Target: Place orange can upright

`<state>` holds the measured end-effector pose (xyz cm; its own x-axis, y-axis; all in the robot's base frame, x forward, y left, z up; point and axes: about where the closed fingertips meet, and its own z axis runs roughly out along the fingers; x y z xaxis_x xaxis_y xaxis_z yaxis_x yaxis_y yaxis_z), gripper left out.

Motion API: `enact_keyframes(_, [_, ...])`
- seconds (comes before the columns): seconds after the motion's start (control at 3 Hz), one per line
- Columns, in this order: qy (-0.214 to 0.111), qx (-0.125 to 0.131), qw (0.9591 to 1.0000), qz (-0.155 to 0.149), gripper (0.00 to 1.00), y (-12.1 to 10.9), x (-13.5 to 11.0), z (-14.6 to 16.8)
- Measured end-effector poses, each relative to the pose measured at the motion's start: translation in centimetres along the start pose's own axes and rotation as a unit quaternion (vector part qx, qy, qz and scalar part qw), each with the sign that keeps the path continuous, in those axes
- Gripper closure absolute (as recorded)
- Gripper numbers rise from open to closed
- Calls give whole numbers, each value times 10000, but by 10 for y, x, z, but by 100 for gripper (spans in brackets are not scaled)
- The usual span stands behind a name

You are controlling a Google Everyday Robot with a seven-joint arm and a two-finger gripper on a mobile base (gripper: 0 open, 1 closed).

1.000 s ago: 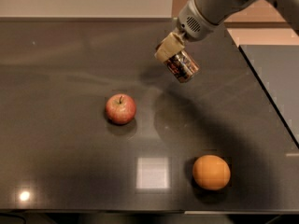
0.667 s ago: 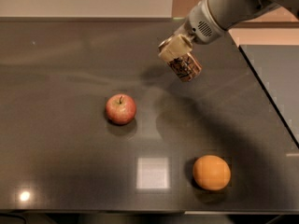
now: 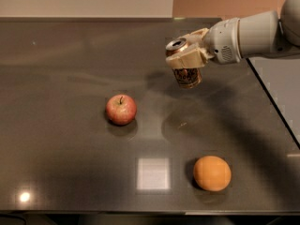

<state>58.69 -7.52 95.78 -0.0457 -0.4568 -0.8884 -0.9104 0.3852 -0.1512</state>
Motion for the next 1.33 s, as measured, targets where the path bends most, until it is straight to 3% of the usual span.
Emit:
enact_keyframes(0.33, [-749, 195, 9969, -129, 100, -3, 2, -21])
enact_keyframes(0.67, [-1221, 465, 9914, -66, 100, -7, 11, -42])
enact_keyframes(1.0, [-1488, 701, 9863, 99, 100, -12, 23, -57])
enact_keyframes(1.33, [-1556, 912, 9829, 360, 100, -17, 35, -67])
